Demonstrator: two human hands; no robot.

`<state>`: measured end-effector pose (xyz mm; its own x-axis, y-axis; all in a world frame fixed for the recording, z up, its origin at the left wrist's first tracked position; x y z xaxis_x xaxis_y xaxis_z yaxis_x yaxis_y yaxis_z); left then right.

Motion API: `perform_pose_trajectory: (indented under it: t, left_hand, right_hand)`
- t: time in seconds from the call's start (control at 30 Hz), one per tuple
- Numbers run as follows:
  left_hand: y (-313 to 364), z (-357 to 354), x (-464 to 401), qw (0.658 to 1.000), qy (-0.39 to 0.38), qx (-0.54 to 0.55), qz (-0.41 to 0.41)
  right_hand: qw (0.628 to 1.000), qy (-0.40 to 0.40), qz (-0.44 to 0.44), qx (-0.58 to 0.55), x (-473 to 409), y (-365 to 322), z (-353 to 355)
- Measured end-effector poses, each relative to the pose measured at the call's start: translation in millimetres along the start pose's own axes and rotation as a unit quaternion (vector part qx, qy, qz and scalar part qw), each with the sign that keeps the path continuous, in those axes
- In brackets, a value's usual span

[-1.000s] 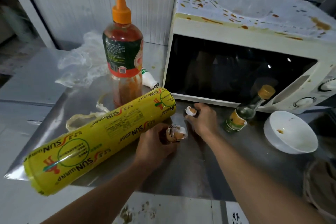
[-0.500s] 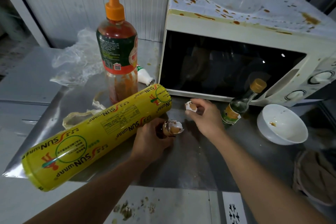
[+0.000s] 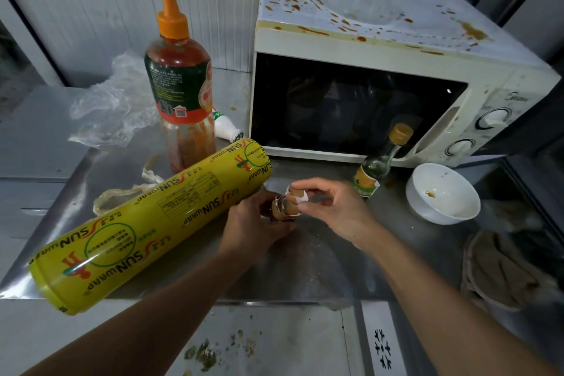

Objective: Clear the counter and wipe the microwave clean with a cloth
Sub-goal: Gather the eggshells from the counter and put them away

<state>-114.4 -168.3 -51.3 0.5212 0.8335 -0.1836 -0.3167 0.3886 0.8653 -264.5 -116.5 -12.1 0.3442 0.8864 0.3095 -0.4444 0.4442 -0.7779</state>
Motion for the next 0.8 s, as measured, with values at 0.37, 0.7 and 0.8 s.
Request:
perform_pose_trajectory:
  t: [0.37,0.7,0.8]
  left_hand:
    - [42,-17,19,0.999,-0.017,0.023,-0.027]
    - [118,-54,55,0.997,-0.039,0.043,-0.045]
    - [143,-67,71,0.997,-0.049,0.047,-0.034]
  right_hand:
    - [0.999,-0.003,0.007,-0.032,49,7,35]
    - [0.997,0.008,0.030,-0.066,122,28,92]
    - [0.997,0.013,0.047,-0.056,148,36,112]
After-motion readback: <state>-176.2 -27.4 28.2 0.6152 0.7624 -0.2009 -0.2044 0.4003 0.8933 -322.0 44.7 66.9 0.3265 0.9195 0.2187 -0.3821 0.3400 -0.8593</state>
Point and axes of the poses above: each hand's wrist, its own x-axis away from the middle knuckle, its own z-axis out of the back of the hand, y = z × x, the point moved 3 cm from there along -x, towards the middle knuckle, and after that the axes turned 12 degrees about -z, right-handed, at the moved point
